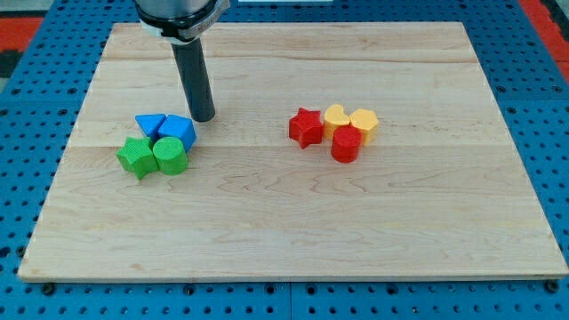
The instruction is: Push the red star into the red circle
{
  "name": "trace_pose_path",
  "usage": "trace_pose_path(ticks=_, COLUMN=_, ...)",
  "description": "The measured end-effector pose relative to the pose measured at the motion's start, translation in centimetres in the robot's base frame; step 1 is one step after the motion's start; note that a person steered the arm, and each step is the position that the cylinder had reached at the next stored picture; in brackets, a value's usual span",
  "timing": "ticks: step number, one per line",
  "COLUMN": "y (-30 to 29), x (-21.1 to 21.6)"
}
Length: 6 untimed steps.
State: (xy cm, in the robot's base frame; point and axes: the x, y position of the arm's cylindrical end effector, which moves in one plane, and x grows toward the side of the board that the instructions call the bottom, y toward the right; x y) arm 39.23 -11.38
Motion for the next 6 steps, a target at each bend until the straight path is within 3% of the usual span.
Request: trace_pose_path(ticks=6, y=20.3, x=5.6)
